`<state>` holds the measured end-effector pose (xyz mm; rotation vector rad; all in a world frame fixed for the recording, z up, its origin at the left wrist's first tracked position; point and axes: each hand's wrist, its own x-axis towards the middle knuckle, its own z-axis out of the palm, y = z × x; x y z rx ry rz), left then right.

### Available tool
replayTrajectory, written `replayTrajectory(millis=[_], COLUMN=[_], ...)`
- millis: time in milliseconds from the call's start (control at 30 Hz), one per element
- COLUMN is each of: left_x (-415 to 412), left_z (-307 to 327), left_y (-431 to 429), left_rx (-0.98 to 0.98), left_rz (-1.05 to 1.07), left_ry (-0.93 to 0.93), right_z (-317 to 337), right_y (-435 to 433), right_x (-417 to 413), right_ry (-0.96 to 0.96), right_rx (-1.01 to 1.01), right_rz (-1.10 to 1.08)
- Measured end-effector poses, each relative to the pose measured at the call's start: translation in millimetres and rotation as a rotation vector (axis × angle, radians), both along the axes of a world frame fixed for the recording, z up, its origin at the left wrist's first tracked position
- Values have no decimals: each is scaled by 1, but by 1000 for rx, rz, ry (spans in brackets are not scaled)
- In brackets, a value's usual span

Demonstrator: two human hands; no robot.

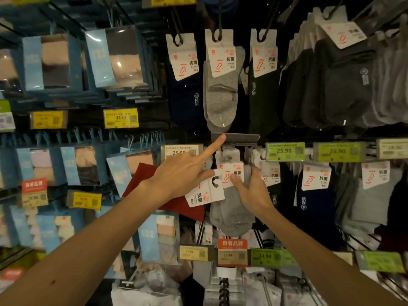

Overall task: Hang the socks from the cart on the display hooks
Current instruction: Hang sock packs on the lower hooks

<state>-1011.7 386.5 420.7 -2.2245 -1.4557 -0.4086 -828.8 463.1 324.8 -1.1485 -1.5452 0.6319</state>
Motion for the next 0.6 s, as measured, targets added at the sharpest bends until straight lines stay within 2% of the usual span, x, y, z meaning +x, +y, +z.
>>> replayTrajectory(millis=[167, 333, 433, 600], left_x=[2, 38, 74, 152], left_z=[-20, -58, -81, -114], left_y=[-14, -29, -27, -16], left_rx=[-200, -404, -553, -682], left_rz=[-187, -295, -349, -378], left_ry=[-370, -687, -891, -1076], right_z=[-16, -34, -45, -71], right_y=[-60, -117, -133, -140], right_x=[18, 50, 76, 146], right_ry=[78, 325, 366, 385], right_rx=[-37, -255, -364, -334], right_rz=[84, 262, 373, 158])
